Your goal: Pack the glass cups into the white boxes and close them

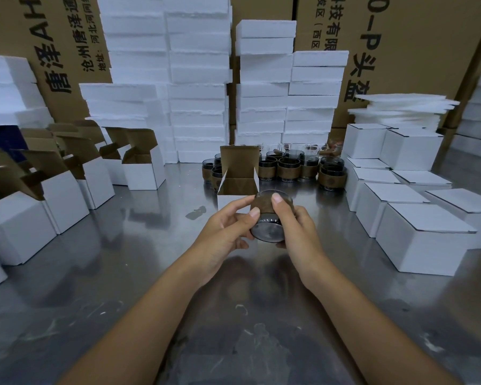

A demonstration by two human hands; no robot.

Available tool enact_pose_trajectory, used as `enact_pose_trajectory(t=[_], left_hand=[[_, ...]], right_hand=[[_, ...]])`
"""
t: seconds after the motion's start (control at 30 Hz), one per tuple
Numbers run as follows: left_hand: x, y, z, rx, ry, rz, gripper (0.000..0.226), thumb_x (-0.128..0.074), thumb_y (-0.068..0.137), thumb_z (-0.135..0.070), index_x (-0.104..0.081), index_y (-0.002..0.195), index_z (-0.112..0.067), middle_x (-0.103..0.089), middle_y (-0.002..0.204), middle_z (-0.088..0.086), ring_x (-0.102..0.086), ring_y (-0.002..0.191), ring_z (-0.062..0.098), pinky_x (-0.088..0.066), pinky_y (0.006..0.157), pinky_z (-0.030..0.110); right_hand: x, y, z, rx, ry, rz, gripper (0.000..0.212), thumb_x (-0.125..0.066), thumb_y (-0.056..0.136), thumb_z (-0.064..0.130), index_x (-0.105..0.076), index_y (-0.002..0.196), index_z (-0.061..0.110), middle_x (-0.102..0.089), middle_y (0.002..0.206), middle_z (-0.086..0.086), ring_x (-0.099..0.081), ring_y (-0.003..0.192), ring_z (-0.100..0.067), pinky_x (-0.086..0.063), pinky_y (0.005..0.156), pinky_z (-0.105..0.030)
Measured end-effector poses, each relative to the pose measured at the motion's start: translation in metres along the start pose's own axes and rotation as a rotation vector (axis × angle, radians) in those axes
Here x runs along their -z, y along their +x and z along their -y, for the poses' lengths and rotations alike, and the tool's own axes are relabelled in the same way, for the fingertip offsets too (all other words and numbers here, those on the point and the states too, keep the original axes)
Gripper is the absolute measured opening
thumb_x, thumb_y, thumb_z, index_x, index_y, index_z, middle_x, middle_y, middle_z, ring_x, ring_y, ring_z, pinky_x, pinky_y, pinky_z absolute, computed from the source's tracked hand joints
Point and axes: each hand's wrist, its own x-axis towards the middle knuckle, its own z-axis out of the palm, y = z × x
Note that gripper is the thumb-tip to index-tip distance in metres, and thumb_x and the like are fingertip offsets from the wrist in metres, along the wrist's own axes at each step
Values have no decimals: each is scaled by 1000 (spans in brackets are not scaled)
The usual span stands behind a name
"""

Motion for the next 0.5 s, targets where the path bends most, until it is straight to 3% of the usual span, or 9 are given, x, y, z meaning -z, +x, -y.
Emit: enact_pose_trajectory(t=[0.27,0.5], left_hand=[[-2,-2,-1,-10,-9,6,47,-62,68,-52,-60,113,-38,-67,99,3,-66,77,4,-52,68,16],[-1,-1,0,-35,-16,-45,45,-65,69,-50,-59,114,-46,-65,109,-6,-63,99,5,-52,72,19]], right_hand=[[0,0,1,-7,4,-29,35,-55,84,55,-53,94,21,-63,90,3,-63,82,-8,-43,51,-10],[1,-2,1,67,-24,-57,31,-64,79,53,-57,95,28,-67,85,15,-62,74,8,-42,57,-9]])
